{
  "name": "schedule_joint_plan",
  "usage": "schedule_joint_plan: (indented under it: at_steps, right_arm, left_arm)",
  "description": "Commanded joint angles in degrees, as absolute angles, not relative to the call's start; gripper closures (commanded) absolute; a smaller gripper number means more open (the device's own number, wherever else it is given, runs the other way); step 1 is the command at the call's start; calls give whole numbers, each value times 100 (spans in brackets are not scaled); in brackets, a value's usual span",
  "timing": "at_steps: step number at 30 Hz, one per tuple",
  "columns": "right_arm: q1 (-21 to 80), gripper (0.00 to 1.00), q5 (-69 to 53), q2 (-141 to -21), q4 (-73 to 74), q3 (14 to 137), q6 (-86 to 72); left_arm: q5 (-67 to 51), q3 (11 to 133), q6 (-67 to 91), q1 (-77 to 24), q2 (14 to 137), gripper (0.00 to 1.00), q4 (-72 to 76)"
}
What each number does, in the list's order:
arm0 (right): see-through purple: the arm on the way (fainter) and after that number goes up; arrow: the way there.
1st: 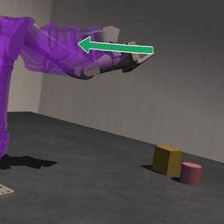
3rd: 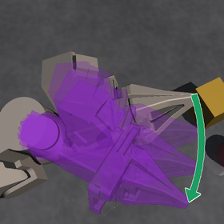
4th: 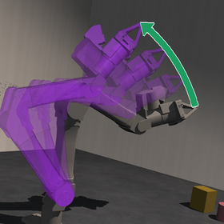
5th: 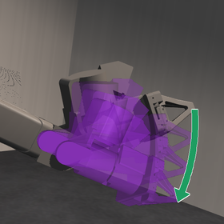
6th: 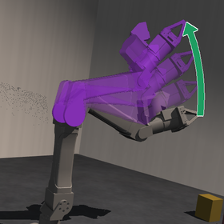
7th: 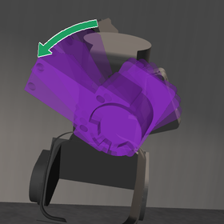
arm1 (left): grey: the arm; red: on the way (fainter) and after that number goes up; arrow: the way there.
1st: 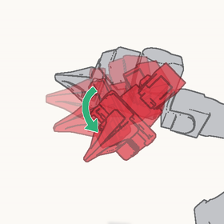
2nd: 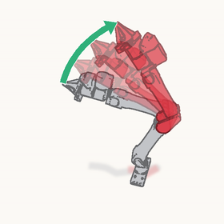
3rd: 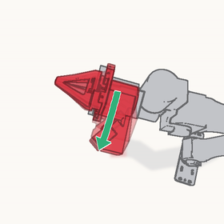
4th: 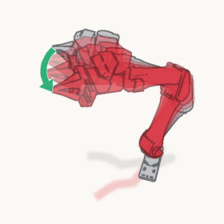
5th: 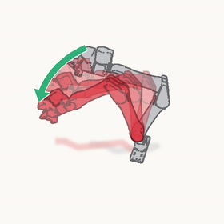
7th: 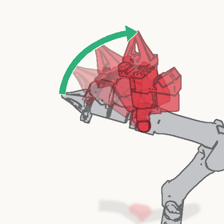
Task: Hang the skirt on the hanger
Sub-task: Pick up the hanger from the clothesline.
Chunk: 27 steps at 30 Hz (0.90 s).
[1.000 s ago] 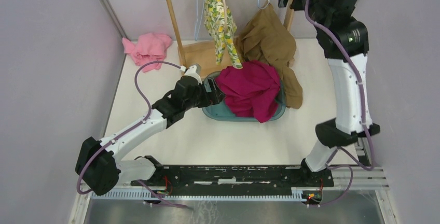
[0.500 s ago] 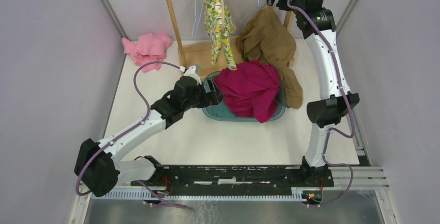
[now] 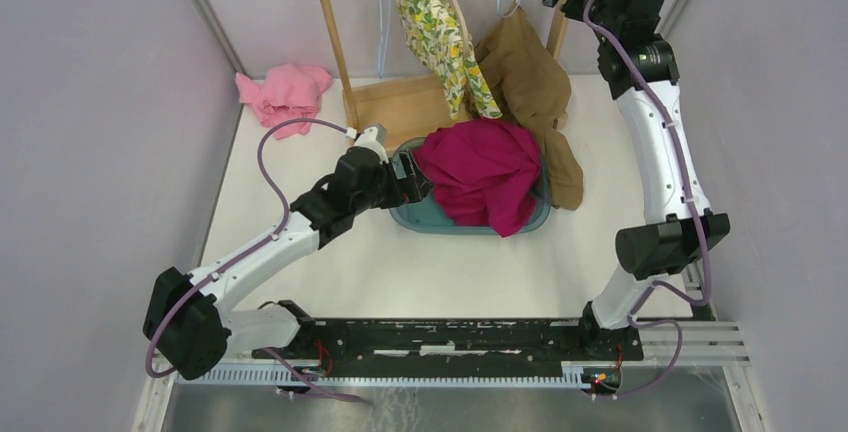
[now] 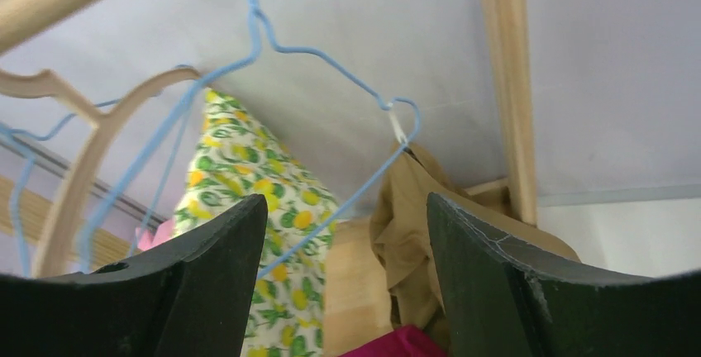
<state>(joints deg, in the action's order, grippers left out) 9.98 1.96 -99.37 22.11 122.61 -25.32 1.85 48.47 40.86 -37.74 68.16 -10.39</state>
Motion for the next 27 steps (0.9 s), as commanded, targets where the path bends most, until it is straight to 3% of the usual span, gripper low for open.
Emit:
schedule_joint_plan:
  at_steps: [1,7,15,27]
  right_arm:
    - [474,24,-509,-10184,1848,11730,-2877]
    - [-309,25,-830,-10630,1558,11094,-3422]
    - [-848,34,-2161,-11179,20,10047,-4121]
    - [-432,30,-2801,-10309,133,11403,-4361]
  left_arm:
    - [167,4880,3964,-3797,6759,1,-872]
    - [176,4919,3957,-3797,6803,1,-872]
    - [197,5088,3870,-3797,7075,1,-919]
    - [228,5100,3828,-3799,7272,1,-896]
